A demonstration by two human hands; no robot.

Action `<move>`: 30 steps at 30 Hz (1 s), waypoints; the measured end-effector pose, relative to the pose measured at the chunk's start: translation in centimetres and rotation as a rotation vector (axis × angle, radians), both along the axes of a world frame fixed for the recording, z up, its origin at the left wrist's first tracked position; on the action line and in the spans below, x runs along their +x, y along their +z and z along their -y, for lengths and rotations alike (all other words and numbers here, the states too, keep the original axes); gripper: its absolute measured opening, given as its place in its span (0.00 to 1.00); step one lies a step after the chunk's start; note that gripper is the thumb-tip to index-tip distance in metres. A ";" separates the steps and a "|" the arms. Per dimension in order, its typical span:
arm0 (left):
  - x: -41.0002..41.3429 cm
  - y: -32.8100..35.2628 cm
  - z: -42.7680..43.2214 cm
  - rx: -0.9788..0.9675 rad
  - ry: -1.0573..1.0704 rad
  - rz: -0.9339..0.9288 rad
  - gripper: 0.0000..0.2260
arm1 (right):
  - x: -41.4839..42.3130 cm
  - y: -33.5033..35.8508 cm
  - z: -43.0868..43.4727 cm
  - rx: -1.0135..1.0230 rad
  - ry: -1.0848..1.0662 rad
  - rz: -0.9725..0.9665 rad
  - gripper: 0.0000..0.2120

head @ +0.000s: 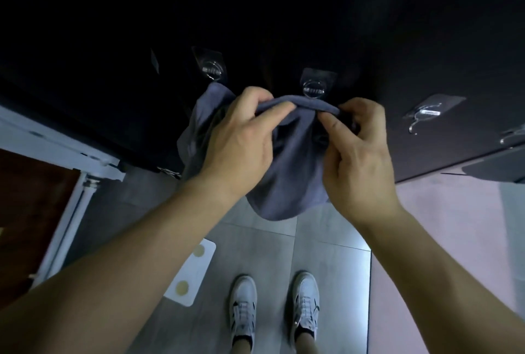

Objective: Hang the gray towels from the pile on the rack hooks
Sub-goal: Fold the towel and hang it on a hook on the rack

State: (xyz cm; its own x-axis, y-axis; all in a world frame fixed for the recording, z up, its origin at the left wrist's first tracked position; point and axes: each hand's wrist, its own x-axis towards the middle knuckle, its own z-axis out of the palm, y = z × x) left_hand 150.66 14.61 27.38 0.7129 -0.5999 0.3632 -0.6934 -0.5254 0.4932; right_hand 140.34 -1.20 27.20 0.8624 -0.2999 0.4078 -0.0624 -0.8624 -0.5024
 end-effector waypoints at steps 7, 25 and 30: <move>-2.5 -0.5 2.1 -0.234 0.149 -0.406 0.16 | -0.7 -0.5 -0.5 0.260 0.052 -0.029 0.19; -1.7 0.2 0.6 -0.058 -0.047 -0.037 0.24 | -0.9 0.2 0.5 0.194 0.144 -0.070 0.23; -1.8 -0.2 0.8 -0.027 -0.047 -0.038 0.26 | -0.5 -0.7 -0.2 0.053 0.022 -0.081 0.23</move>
